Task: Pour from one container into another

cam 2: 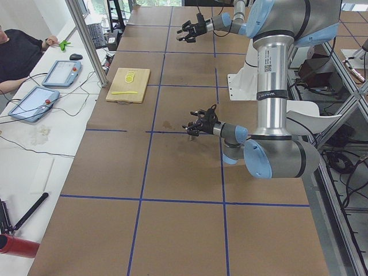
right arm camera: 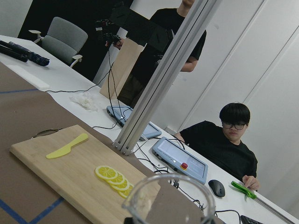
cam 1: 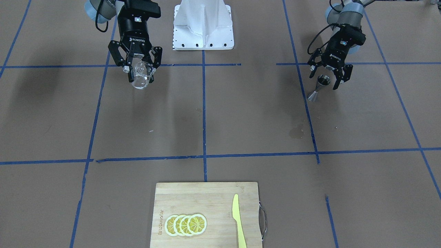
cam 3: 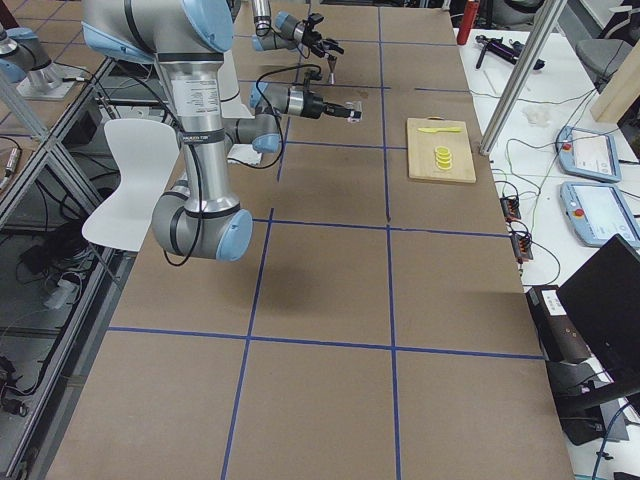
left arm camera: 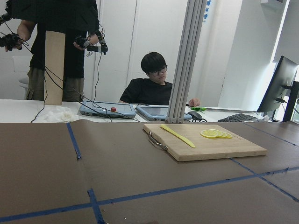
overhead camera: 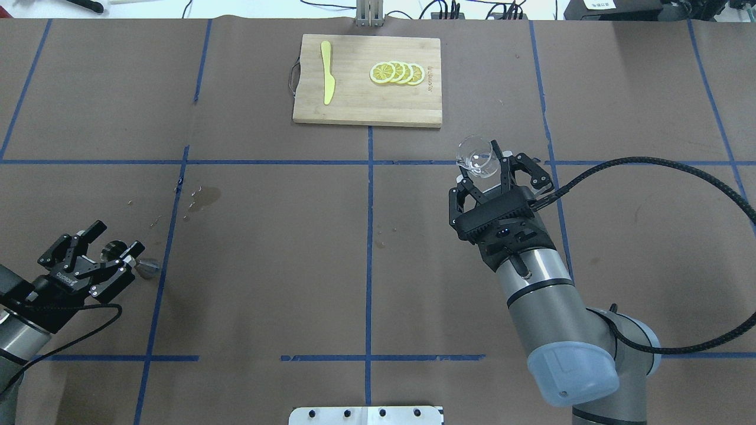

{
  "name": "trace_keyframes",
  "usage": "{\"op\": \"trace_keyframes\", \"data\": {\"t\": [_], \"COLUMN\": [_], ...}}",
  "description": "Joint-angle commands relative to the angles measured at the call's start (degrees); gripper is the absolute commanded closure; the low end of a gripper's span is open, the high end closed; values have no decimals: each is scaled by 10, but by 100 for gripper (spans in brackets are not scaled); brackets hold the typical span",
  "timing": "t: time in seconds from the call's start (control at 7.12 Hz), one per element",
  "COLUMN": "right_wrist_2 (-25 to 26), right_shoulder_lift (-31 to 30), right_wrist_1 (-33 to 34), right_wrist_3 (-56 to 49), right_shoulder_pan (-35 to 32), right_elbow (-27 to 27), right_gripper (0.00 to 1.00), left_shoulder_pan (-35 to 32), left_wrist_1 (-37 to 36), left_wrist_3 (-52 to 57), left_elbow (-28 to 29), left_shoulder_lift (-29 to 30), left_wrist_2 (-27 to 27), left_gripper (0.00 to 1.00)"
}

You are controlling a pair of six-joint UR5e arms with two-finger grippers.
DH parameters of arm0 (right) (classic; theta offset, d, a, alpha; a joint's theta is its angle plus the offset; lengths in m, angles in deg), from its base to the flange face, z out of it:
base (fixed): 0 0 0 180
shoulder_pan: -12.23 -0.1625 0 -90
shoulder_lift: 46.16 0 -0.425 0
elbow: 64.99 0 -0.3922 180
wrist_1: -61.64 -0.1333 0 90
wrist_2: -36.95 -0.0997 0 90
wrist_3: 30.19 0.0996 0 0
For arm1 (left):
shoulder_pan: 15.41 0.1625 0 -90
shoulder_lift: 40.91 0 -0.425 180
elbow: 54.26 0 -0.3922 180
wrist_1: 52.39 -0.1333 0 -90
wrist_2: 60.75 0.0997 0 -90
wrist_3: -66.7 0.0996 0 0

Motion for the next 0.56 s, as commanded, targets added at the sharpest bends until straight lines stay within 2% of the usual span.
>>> {"op": "trace_keyframes", "data": {"t": [0.0, 0.14, 0.28, 0.42], "right_wrist_2": [0, 0, 0, 0], "right_shoulder_lift": [-1, -1, -1, -1], "right_wrist_1": [0, 0, 0, 0], "right_wrist_3": [1, 1, 1, 1], "right_shoulder_pan": [1, 1, 1, 1], "right_elbow": [0, 0, 0, 0], "right_gripper": [100, 100, 100, 100], "left_shoulder_pan": [-93, -167, -253, -324], "left_wrist_1": [-6, -17, -60, -99], "left_wrist_3": [21, 27, 28, 42], "left_elbow": [-3, -2, -1, 4], "left_shoulder_lift": [-17, -18, -12, -7], "left_wrist_2": [-132, -247, -363, -437], "left_gripper": [0, 0, 0, 0]}}
